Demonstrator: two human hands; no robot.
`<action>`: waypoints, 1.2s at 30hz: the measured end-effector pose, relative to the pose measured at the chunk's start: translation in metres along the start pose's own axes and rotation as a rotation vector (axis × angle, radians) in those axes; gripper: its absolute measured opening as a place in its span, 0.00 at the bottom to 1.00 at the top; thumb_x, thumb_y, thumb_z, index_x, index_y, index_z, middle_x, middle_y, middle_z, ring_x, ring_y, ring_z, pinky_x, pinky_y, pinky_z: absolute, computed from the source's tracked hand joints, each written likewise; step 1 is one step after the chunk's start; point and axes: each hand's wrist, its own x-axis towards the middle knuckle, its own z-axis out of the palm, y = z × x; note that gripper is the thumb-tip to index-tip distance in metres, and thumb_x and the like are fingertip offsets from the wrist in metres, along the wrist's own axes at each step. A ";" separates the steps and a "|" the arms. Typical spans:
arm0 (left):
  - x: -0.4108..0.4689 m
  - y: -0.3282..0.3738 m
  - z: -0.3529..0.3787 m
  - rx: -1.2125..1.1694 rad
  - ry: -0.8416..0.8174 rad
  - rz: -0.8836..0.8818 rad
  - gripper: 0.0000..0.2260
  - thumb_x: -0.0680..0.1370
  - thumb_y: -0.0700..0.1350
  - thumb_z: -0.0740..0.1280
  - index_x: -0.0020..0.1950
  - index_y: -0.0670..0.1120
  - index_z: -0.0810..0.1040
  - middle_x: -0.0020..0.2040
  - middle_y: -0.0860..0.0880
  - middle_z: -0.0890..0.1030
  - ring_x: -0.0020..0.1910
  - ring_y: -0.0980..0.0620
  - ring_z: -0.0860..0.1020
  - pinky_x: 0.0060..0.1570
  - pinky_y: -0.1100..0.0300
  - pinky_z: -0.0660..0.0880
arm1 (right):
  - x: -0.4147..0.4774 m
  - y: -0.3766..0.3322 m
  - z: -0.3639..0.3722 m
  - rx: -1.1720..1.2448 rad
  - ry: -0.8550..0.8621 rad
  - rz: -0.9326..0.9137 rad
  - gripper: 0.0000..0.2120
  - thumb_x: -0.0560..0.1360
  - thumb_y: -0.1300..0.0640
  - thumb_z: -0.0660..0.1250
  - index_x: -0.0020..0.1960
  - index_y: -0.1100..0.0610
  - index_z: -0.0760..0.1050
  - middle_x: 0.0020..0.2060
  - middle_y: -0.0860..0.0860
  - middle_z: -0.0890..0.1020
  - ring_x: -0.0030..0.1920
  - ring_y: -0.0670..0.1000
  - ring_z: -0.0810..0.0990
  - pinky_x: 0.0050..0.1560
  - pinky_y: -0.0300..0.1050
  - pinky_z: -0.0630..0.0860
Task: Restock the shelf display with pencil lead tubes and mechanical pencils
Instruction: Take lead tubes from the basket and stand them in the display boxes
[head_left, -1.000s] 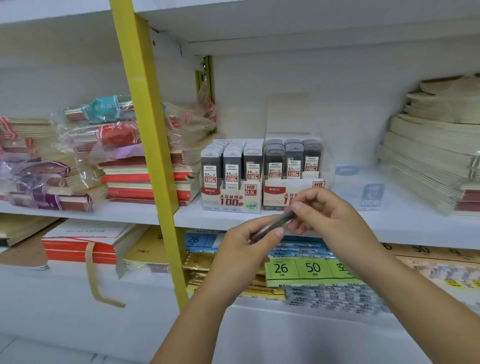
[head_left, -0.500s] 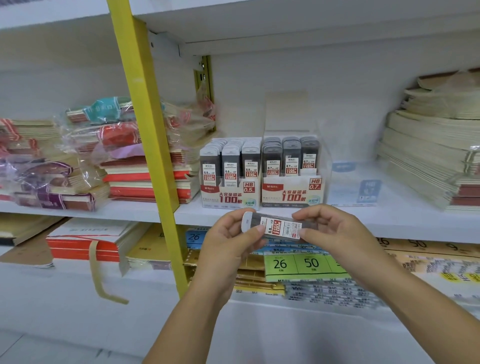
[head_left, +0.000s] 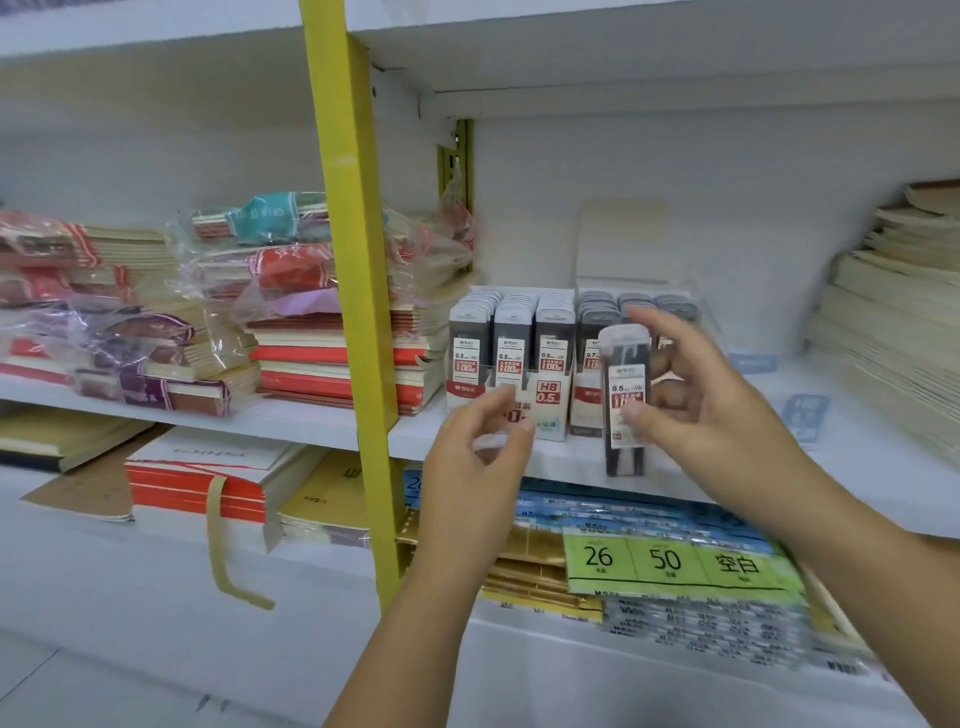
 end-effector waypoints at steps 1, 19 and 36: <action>0.004 -0.003 -0.007 0.070 0.064 0.028 0.14 0.79 0.48 0.70 0.62 0.63 0.77 0.61 0.63 0.77 0.60 0.66 0.75 0.57 0.68 0.75 | 0.011 -0.008 0.001 0.016 0.023 -0.036 0.34 0.75 0.68 0.69 0.61 0.29 0.68 0.47 0.43 0.79 0.45 0.48 0.84 0.45 0.45 0.82; 0.023 -0.034 -0.032 0.500 0.043 0.199 0.29 0.80 0.51 0.66 0.80 0.53 0.60 0.75 0.58 0.68 0.71 0.60 0.63 0.70 0.62 0.60 | 0.088 -0.003 0.053 -0.788 0.047 -0.190 0.18 0.72 0.50 0.72 0.60 0.44 0.72 0.46 0.42 0.71 0.54 0.46 0.69 0.50 0.43 0.68; -0.099 -0.080 -0.016 0.593 -0.478 0.043 0.18 0.81 0.45 0.65 0.72 0.49 0.73 0.64 0.50 0.73 0.62 0.50 0.74 0.61 0.49 0.74 | -0.127 0.091 0.039 -0.201 0.198 0.259 0.08 0.79 0.59 0.65 0.54 0.48 0.77 0.37 0.44 0.76 0.34 0.41 0.73 0.34 0.29 0.68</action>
